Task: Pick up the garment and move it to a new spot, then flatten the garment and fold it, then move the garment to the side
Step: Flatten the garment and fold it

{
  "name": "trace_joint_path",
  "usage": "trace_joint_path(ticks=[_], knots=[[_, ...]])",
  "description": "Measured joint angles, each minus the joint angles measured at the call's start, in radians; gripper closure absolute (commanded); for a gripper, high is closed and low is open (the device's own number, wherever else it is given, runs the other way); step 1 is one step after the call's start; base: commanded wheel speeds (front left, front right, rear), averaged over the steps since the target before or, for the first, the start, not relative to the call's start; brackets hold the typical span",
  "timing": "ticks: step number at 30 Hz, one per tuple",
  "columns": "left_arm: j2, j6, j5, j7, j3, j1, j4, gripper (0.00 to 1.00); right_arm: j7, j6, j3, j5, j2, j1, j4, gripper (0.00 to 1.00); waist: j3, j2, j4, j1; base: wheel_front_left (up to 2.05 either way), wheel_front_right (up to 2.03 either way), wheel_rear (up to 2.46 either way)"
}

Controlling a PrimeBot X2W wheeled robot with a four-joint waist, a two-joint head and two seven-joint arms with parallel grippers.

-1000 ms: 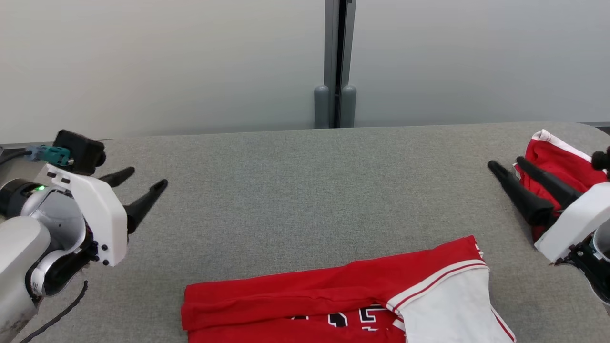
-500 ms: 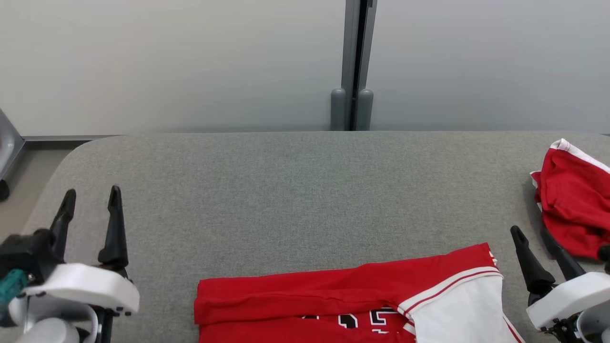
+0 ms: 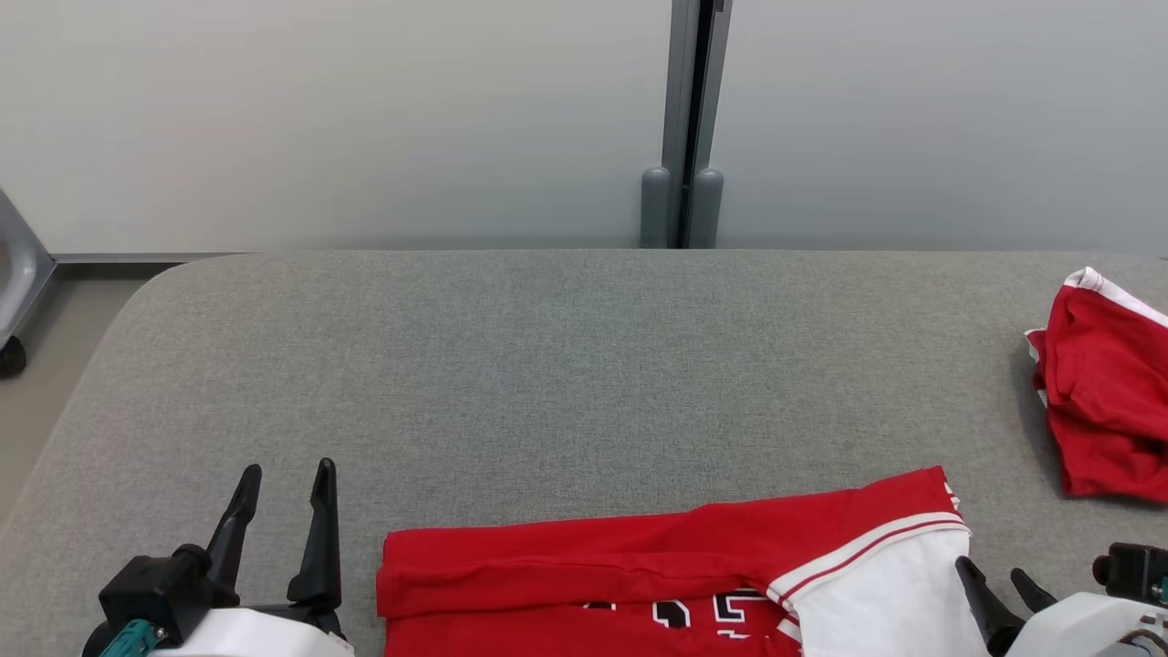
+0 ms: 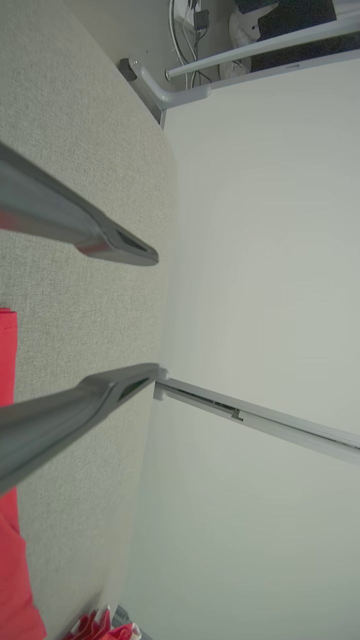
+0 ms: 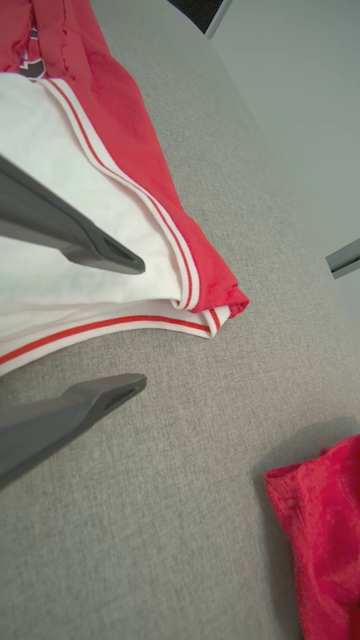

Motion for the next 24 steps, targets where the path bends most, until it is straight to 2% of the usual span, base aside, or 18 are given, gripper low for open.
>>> trace_joint_path(ticks=[3, 7, 14, 19, 20, 21, 22, 24], knots=[[-0.007, -0.032, 0.012, 0.000, 0.004, -0.006, 0.027, 0.00, 0.024, 0.000, 0.028, 0.013, 0.002, -0.049, 0.048, 0.00, 0.009, 0.0000, 0.000, 0.0000, 0.00, 0.00, 0.00], [-0.022, -0.052, 0.025, 0.000, 0.005, -0.018, 0.052, 0.00, 0.080, 0.000, 0.060, 0.041, 0.010, -0.091, 0.135, 0.00, 0.014, 0.0000, 0.006, 0.0000, 0.00, 0.00, 0.00], [-0.034, -0.062, 0.040, 0.000, 0.005, -0.025, 0.070, 0.00, 0.174, 0.000, 0.105, 0.128, 0.012, -0.123, 0.189, 0.00, 0.010, 0.0000, 0.025, 0.0000, 0.00, 0.00, 0.00], [-0.043, -0.067, 0.043, 0.000, -0.004, -0.023, 0.077, 0.00, 0.193, -0.001, 0.153, 0.155, 0.016, -0.143, 0.187, 0.02, 0.011, 0.0000, 0.026, 0.0000, 0.00, 0.00, 0.00], [-0.044, -0.067, 0.043, 0.000, -0.007, -0.024, 0.077, 0.00, 0.188, -0.001, 0.161, 0.157, 0.016, -0.148, 0.188, 0.39, 0.011, 0.0000, 0.026, 0.0000, 0.00, 0.00, 0.00], [-0.045, -0.067, 0.043, 0.001, -0.009, -0.024, 0.077, 0.00, 0.179, -0.001, 0.168, 0.157, 0.015, -0.152, 0.188, 0.58, 0.011, 0.0000, 0.027, 0.0000, 0.00, 0.00, 0.00], [-0.045, -0.068, 0.044, 0.003, -0.011, -0.024, 0.078, 0.00, 0.168, -0.001, 0.174, 0.158, 0.015, -0.153, 0.189, 1.00, 0.012, 0.0000, 0.027, 0.0000, 0.00, 0.00, 0.00], [-0.045, -0.068, 0.048, 0.005, -0.014, -0.025, 0.079, 0.00, 0.150, -0.001, 0.184, 0.164, 0.015, -0.157, 0.193, 1.00, 0.012, 0.0000, 0.028, 0.0000, 0.00, 0.00, 0.00]])
